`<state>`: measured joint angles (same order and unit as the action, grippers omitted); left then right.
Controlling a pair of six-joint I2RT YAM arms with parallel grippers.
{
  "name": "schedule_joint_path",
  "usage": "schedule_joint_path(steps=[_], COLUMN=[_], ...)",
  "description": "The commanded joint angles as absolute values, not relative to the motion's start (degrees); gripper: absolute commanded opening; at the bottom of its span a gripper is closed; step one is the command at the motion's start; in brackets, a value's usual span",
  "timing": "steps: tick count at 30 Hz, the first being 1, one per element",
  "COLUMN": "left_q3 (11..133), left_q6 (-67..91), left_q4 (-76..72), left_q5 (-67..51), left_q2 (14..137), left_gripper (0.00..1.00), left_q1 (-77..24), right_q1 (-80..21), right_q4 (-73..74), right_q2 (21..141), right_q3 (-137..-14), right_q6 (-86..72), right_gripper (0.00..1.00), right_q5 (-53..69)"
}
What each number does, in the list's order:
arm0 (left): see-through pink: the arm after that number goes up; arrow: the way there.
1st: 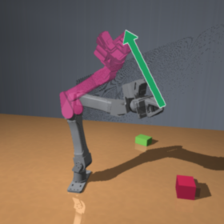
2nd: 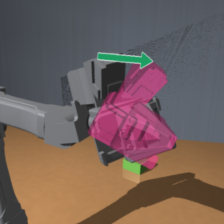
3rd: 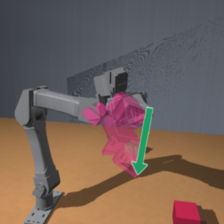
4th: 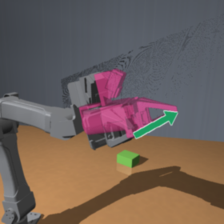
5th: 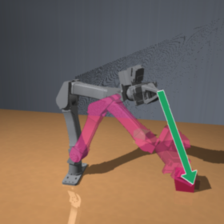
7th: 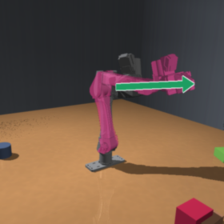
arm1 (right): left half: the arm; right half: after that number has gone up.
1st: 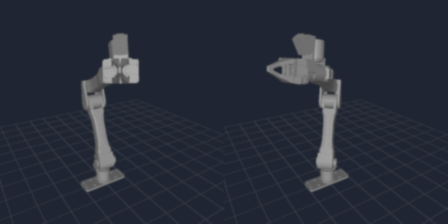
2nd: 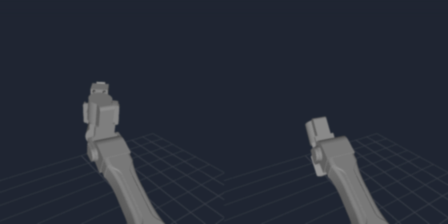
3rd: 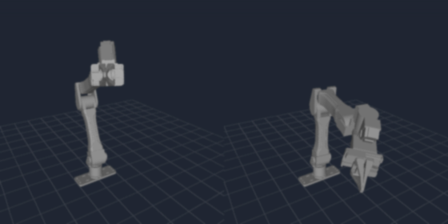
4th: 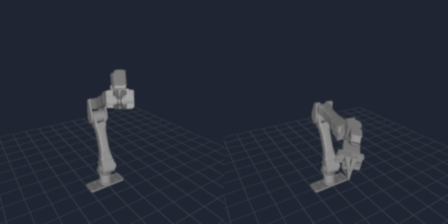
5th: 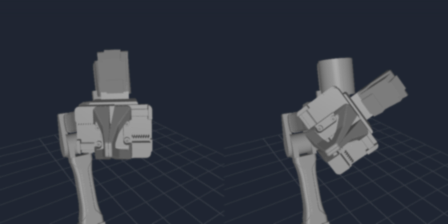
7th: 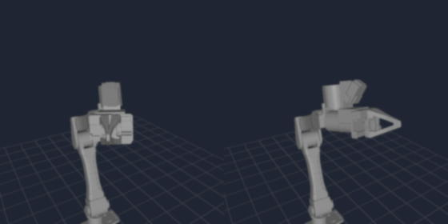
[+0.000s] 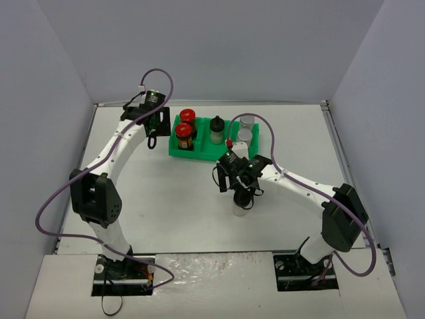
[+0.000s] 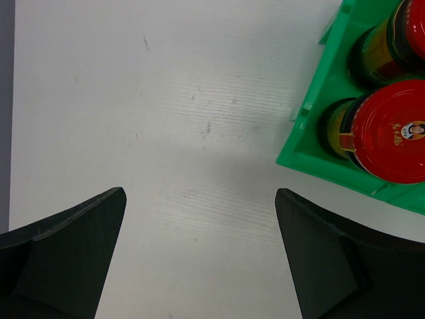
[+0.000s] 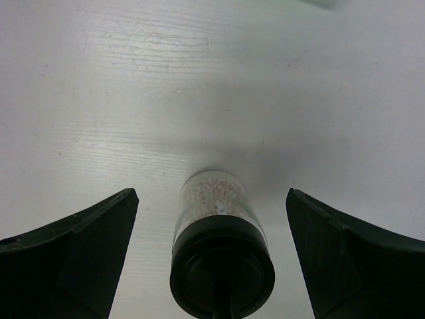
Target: Organize the condiment bottles
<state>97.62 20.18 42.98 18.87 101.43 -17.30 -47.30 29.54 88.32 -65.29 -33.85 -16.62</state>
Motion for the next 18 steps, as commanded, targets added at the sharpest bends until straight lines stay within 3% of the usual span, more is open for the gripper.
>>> schedule_joint_path(steps=[1,18], left_q3=[98.8,98.0], left_q6=[20.0,20.2], left_q4=[40.8,40.5], left_q5=[19.1,18.8], left_q2=[97.9,98.2], left_gripper=[0.94,0.94], left_q1=[-16.6,-16.3], right_q1=[-47.9,-48.8], right_q4=[29.7,32.9], right_q2=[85.3,80.1], right_q3=[-63.7,-58.8], right_q6=[-37.2,-40.1], right_gripper=[0.91,0.84], right_q5=[-16.3,-15.2])
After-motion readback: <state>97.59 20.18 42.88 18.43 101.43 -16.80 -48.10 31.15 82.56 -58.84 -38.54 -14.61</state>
